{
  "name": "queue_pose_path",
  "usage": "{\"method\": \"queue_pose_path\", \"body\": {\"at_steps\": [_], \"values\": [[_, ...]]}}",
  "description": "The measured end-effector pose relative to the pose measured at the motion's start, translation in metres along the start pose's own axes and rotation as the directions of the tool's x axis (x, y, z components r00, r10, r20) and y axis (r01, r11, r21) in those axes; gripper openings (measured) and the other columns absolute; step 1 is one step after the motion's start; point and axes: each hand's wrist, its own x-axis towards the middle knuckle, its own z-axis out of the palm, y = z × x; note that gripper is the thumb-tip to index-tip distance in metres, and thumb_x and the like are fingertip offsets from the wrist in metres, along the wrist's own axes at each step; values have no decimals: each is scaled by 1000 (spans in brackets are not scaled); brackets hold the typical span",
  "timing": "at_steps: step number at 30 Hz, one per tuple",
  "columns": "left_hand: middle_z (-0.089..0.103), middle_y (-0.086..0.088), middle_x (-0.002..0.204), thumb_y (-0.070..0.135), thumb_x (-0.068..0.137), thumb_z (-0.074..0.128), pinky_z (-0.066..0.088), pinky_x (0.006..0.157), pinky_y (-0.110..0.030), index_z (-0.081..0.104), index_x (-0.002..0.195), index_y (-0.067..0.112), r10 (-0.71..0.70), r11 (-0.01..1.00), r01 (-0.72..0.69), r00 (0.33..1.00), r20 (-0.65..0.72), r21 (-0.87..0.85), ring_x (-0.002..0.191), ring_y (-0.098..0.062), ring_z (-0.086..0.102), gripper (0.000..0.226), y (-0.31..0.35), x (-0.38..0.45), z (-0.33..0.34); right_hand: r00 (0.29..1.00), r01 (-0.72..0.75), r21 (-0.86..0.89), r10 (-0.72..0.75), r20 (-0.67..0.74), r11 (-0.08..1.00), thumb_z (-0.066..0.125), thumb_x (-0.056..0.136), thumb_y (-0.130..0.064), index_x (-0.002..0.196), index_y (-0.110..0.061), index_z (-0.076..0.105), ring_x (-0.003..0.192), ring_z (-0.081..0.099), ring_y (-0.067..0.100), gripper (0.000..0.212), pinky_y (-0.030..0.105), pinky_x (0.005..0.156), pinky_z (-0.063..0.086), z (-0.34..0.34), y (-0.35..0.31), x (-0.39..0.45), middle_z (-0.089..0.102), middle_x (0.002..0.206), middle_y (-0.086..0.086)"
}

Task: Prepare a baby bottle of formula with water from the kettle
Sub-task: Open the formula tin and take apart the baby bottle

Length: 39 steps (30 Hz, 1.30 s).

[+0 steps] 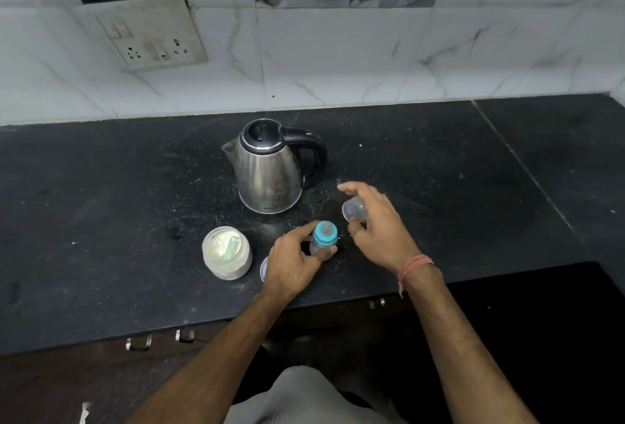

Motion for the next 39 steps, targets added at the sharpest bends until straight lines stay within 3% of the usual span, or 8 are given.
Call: {"method": "queue_pose_path", "body": {"at_steps": [5,14,22,25,29,33,36,39], "values": [[76,20,137,50,89,92,57,105,-30,68,150,43,-21,999,21,1000,-6,37,121,6,68,65,5,-1,-1,978,-184,-39,180,-102,982,80,89,2,154,-38,46,142,50,15,83,43,116,51,-2,41,-8,47,152,-9],[78,17,133,49,90,90,56,105,-35,69,146,40,-11,983,19,999,-41,185,126,-5,70,60,18,-2,-1,927,-355,-136,367,75,925,74,87,7,148,-35,51,131,56,16,78,45,111,53,20,85,-15,57,132,-12],[77,13,136,46,89,92,55,108,-35,69,145,37,-8,980,17,999,-46,201,128,-10,70,60,21,-1,0,945,-288,-249,316,80,925,79,82,4,141,-36,60,147,38,19,74,39,119,44,33,89,-17,51,149,-8],[75,13,135,49,88,92,57,107,-39,68,143,36,-23,980,30,999,-37,198,126,-10,70,61,19,0,1,971,-241,-228,235,-51,944,85,78,2,135,-36,63,161,21,24,72,47,127,39,36,84,-25,42,154,-5],[71,15,127,52,81,96,57,100,-33,70,134,36,-107,984,112,993,-41,142,115,-5,70,61,18,5,7,949,-88,-81,59,-309,993,74,94,-13,123,-34,68,131,48,10,36,38,103,54,40,49,-32,55,133,-13],[71,15,118,42,90,84,54,91,-30,74,127,32,-70,984,82,994,-82,156,107,-8,70,40,18,2,12,990,-49,-114,33,-136,992,76,95,-56,132,-39,65,120,58,4,43,29,95,51,47,19,-22,57,131,-21],[75,13,119,27,91,79,54,91,-29,75,129,30,-72,985,85,993,-90,153,108,-10,72,38,16,1,13,997,-52,-220,40,-62,974,86,88,-50,140,-36,64,128,58,8,58,26,101,47,50,6,-14,58,136,-17],[79,18,112,25,87,79,58,92,-28,76,126,35,-97,987,108,991,-93,118,104,-3,74,40,15,1,14,998,-65,-298,55,-41,952,88,86,-50,139,-32,65,125,62,14,61,36,104,55,52,-4,-8,64,134,-10]]}}
